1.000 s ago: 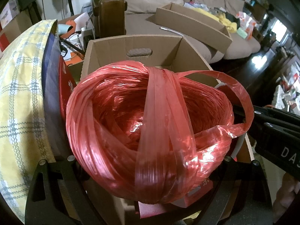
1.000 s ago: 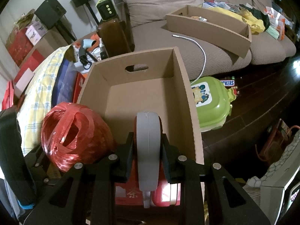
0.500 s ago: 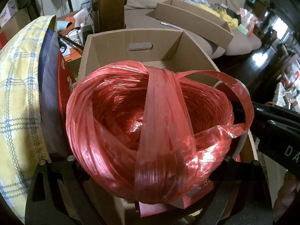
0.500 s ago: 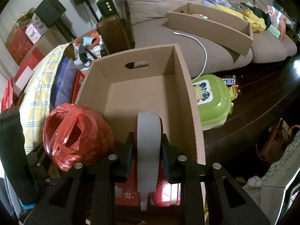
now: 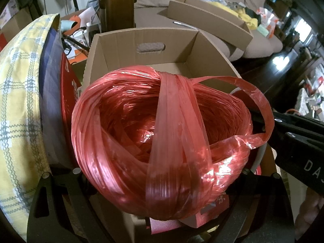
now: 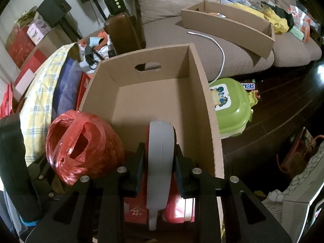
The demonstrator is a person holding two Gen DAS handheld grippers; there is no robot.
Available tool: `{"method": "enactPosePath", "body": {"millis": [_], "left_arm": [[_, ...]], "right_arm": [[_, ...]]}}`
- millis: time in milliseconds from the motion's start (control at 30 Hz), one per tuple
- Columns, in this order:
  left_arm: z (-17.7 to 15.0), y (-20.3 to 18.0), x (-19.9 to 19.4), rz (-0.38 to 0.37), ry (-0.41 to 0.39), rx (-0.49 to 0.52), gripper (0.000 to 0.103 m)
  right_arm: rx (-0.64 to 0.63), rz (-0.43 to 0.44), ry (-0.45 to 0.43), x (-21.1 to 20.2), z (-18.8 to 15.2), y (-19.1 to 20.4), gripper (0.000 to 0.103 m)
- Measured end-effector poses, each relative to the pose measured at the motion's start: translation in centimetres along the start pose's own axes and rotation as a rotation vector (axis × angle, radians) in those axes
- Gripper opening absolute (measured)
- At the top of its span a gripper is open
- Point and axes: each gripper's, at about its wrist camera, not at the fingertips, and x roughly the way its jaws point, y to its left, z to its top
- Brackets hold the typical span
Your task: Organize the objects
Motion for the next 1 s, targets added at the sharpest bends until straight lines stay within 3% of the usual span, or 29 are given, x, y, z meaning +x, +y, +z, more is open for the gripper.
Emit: {"method": "enactPosePath", "body": {"millis": [1000], "left_arm": [[-0.16,0.14,0.66,0.01,0.014,0.006,0.093]], "right_arm": [[-0.005,-0.006,0.019,0.77,-0.23,0.31,0.026]]}}
